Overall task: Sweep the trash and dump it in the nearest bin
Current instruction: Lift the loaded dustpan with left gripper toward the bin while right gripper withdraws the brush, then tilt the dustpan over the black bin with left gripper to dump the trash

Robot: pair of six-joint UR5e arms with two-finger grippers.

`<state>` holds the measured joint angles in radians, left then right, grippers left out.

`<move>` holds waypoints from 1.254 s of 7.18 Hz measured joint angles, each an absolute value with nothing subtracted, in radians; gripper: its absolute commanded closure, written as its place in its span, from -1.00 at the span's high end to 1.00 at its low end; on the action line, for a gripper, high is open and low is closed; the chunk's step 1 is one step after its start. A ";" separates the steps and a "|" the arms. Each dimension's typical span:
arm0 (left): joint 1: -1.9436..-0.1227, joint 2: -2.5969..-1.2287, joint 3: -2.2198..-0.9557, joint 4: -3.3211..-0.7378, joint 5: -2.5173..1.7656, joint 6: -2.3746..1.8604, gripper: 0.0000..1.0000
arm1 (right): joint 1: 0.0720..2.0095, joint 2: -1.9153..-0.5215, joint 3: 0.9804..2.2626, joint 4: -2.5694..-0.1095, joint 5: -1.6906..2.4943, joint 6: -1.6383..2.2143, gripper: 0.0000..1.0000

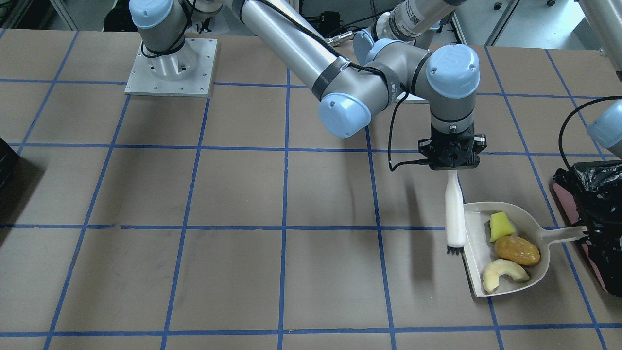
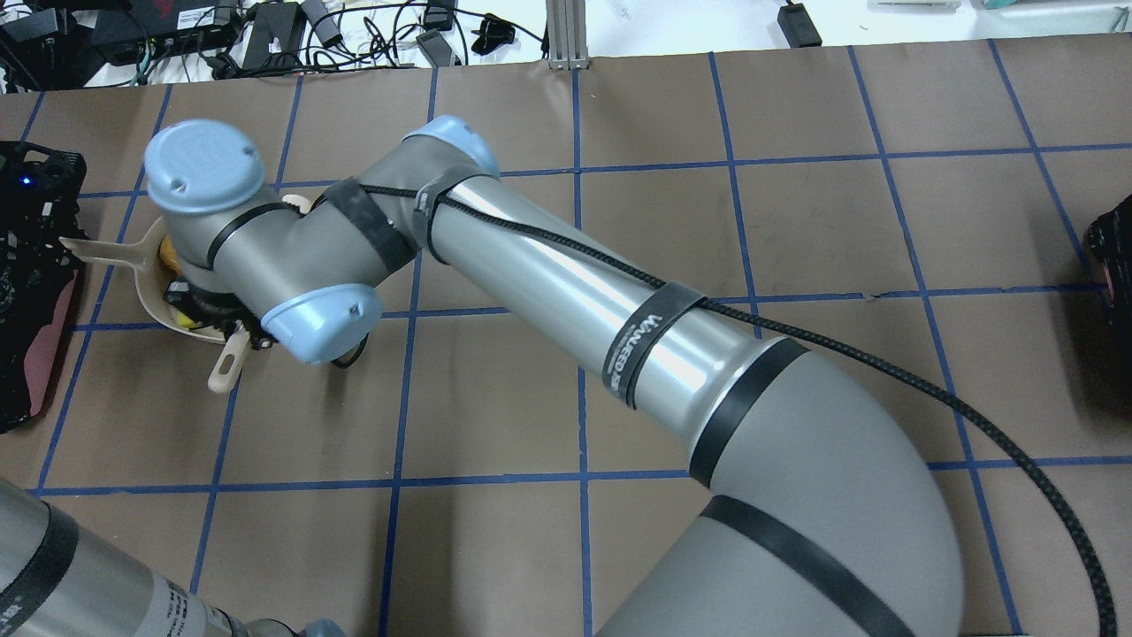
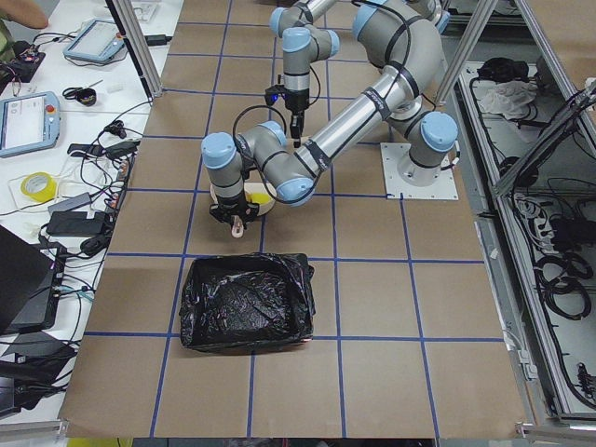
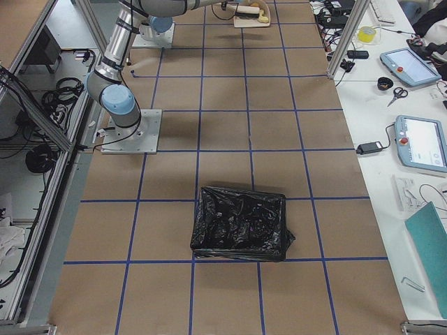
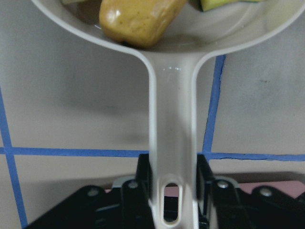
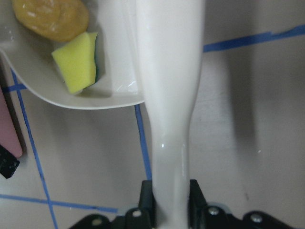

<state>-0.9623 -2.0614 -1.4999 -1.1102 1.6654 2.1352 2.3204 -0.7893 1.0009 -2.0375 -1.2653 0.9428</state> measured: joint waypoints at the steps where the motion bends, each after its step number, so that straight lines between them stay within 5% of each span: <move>1: -0.949 -2.048 -1.496 -1.129 1.642 2.121 -1.00 | 2.258 -0.811 1.004 -1.968 -1.270 0.871 -1.00; 5: -0.848 -1.979 -1.435 -1.272 1.559 1.988 -1.00 | 2.078 -0.957 1.117 -1.671 -1.414 0.586 -1.00; 9: -0.654 -1.995 -1.176 -1.428 1.533 1.942 -1.00 | 1.937 -1.259 1.523 -1.654 -1.465 0.340 -1.00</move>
<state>-0.6537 -1.9953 -1.1756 -1.4278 1.5332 1.9423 1.9368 -1.2591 1.5228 -1.6542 -1.4652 0.3396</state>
